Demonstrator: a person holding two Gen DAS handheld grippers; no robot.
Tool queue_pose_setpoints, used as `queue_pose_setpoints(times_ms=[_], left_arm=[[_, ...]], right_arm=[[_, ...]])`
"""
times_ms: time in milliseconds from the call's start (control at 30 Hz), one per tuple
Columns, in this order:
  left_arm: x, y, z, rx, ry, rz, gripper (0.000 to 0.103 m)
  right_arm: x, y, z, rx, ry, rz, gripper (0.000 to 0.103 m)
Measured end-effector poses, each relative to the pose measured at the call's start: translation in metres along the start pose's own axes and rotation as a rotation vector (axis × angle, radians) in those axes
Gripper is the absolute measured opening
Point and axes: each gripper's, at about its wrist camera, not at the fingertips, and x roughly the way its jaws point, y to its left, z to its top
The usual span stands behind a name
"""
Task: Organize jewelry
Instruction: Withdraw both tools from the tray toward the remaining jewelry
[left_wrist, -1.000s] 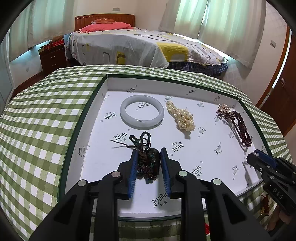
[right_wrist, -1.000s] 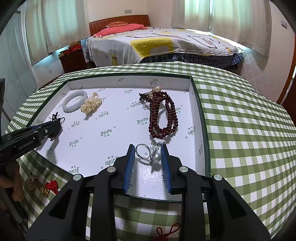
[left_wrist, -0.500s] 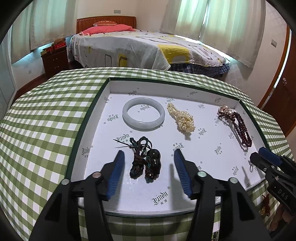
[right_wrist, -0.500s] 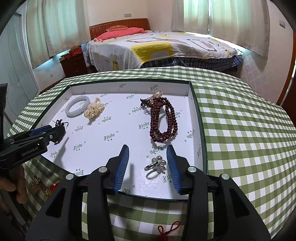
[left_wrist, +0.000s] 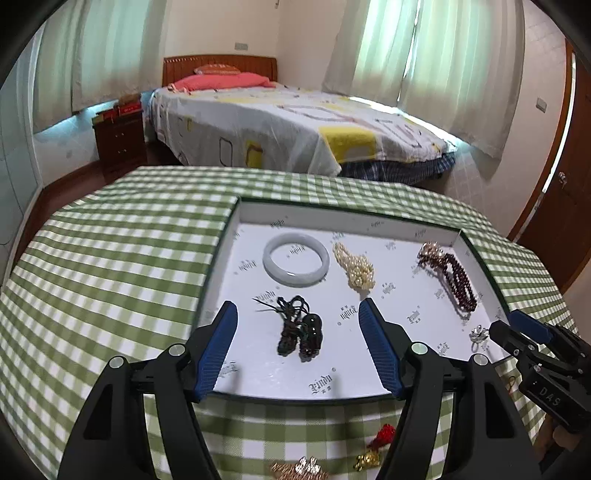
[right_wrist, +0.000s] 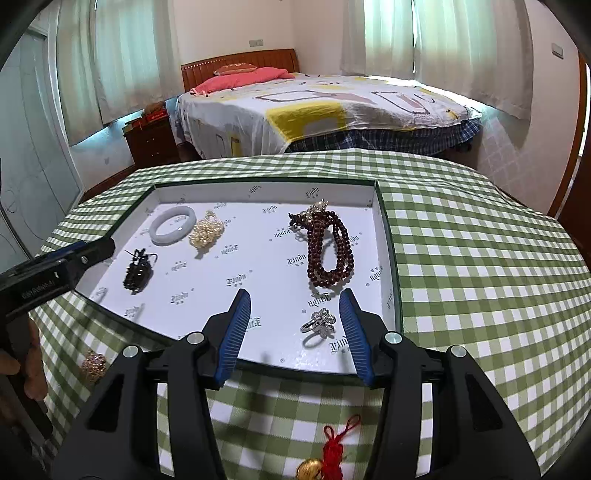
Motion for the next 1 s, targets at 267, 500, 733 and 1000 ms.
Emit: queue_pose_setpoints(times_ms=[267, 500, 733, 1000], left_arm=[[-0.034, -0.001, -0.014, 0.014, -0.031, 0.003, 0.066], [-0.050, -0.002, -0.036, -0.001, -0.015, 0.001, 0.066], [-0.062, -0.004, -0.062, 0.016, 0.006, 0.016, 0.066], [-0.069, 0.005, -0.083, 0.005, 0.035, 0.032, 0.066]], right_arm=[[-0.026, 0.006, -0.012, -0.004, -0.016, 0.009, 0.049], [-0.047, 0.008, -0.035, -0.002, -0.003, 0.011, 0.049], [-0.058, 0.002, -0.060, 0.012, 0.019, 0.002, 0.049], [-0.059, 0.013, -0.075, 0.003, 0.037, 0.015, 0.049]])
